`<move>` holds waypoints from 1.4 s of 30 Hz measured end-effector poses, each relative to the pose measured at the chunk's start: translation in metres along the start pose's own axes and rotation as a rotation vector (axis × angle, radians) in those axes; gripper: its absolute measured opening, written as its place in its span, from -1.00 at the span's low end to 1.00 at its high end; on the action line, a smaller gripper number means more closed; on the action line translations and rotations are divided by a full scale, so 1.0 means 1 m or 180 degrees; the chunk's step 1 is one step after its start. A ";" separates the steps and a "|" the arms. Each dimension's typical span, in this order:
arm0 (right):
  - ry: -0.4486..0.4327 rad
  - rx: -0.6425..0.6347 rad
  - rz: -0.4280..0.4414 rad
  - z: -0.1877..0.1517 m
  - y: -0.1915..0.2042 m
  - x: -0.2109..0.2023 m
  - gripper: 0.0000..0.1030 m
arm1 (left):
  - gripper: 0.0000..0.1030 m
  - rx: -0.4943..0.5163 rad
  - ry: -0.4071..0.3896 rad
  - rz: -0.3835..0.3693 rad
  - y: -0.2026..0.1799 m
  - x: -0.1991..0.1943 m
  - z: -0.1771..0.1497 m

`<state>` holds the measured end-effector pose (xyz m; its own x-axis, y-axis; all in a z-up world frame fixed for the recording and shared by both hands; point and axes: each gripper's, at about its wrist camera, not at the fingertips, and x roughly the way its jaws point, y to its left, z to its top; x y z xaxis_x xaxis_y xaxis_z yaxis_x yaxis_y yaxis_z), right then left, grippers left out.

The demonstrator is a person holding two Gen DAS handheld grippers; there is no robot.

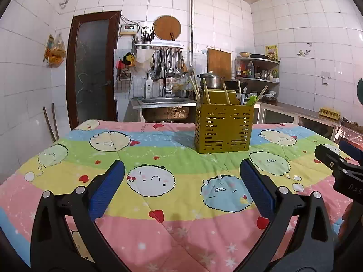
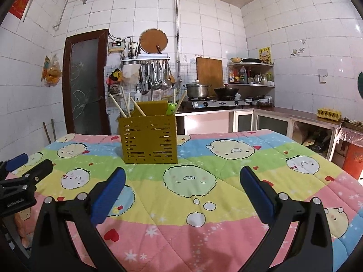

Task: Organize utensils

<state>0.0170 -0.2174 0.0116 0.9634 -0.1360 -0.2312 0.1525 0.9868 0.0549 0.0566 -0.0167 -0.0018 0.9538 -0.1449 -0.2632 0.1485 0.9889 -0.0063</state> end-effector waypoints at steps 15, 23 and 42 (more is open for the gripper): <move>-0.0054 -0.0083 -0.0022 0.000 0.003 -0.005 0.91 | 0.90 0.0108 -0.0125 -0.0060 -0.007 -0.008 0.002; -0.0060 -0.0071 -0.0047 0.001 0.003 -0.007 0.91 | 0.90 0.0142 -0.0178 -0.0050 -0.008 -0.010 0.001; -0.0075 -0.0066 -0.0061 0.001 0.002 -0.005 0.91 | 0.90 0.0160 -0.0203 -0.0030 -0.008 -0.014 0.003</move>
